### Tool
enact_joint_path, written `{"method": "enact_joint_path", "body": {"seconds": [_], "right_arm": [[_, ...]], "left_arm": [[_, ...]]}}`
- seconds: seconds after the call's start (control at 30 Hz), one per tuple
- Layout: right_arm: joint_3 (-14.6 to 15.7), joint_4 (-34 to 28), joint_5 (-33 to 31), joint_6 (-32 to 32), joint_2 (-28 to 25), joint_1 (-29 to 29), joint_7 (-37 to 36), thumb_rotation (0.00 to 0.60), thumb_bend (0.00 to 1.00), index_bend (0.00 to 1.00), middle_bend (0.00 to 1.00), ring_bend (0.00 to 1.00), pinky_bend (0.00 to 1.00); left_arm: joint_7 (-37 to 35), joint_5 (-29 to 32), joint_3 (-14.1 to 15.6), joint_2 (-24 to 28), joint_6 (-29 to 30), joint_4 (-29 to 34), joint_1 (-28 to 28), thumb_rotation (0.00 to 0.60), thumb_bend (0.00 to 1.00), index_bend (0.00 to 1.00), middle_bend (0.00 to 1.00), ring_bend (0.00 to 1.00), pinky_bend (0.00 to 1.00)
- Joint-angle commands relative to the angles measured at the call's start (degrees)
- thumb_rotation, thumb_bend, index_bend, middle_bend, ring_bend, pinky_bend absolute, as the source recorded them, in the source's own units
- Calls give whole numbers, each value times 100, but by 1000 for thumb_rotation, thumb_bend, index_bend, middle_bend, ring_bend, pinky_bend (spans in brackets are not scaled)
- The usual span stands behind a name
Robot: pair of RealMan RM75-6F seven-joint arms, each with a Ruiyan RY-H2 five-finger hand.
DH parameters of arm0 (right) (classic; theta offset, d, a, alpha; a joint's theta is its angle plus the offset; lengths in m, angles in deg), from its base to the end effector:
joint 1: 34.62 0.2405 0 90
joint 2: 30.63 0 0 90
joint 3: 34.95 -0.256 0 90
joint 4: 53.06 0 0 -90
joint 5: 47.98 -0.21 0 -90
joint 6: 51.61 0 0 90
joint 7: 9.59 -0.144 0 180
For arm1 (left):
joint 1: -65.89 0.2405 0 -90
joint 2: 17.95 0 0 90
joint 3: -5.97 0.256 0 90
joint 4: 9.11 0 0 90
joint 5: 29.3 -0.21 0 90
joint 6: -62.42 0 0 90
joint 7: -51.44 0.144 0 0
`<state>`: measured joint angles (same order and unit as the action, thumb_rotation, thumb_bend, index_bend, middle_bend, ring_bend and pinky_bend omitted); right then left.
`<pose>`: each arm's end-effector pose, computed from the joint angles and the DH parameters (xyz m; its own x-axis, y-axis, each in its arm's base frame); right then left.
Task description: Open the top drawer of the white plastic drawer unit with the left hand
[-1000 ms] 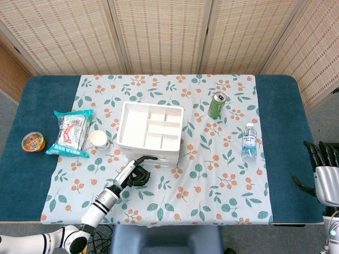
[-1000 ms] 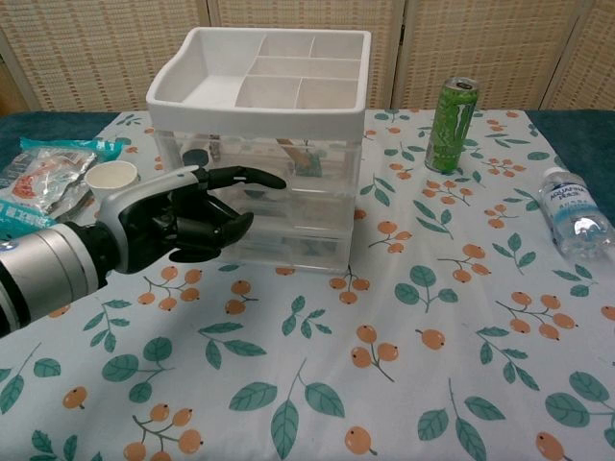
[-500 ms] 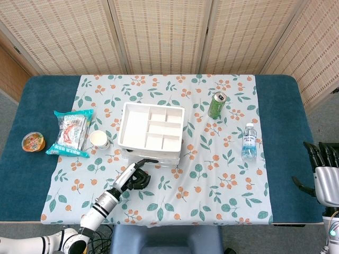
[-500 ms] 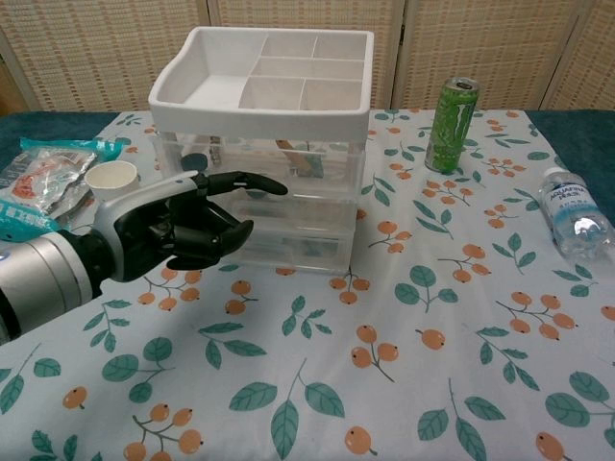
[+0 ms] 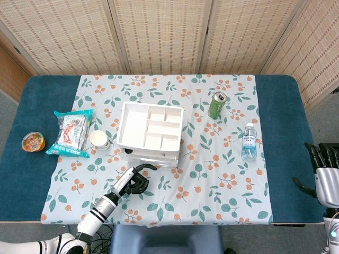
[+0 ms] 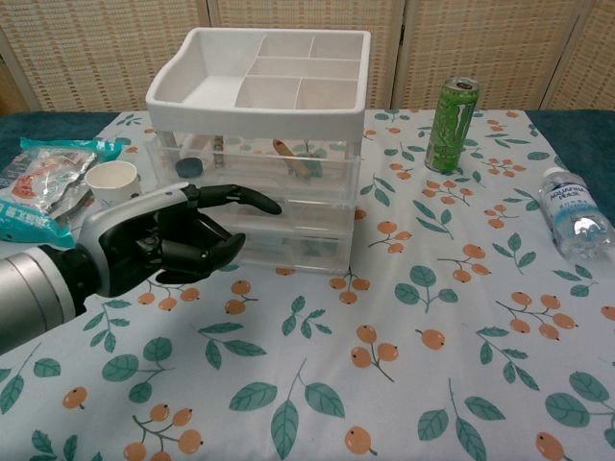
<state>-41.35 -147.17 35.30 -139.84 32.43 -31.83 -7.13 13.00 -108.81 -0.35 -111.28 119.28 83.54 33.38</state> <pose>-0.3107 -0.1814 0.1808 0.4182 0.0964 0.9032 -0.9081 0.0676 0.4132 -0.1288 0.2596 -0.0490 -0.5096 0.6063 0.6105 0.7679 0.0004 0.6406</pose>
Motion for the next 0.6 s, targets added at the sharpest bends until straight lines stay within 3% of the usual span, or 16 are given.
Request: {"method": "enact_joint_path", "body": {"seconds": [0.03, 0.5, 0.53, 0.6], "right_arm": [[1, 2, -2, 6, 1, 0, -4, 600, 224, 53, 123, 72, 11], [-32, -8, 68, -66, -40, 0, -10, 600, 223, 53, 123, 72, 11], [-70, -416, 148, -120, -72, 37, 91, 600, 223, 53, 123, 72, 11], [-85, -386, -248, 134, -139, 35, 164, 600, 224, 53, 123, 72, 11]], "left_arm": [[-4, -29, 25, 16, 30, 26, 27, 600, 572, 287, 932, 1000, 1000], [371, -708, 148, 687, 706, 425, 249, 600, 571, 255, 914, 1000, 1000], [481, -753, 143, 737, 759, 418, 254, 600, 571, 254, 913, 1000, 1000], [770, -820, 127, 849, 844, 413, 255, 600, 571, 246, 913, 1000, 1000]]}}
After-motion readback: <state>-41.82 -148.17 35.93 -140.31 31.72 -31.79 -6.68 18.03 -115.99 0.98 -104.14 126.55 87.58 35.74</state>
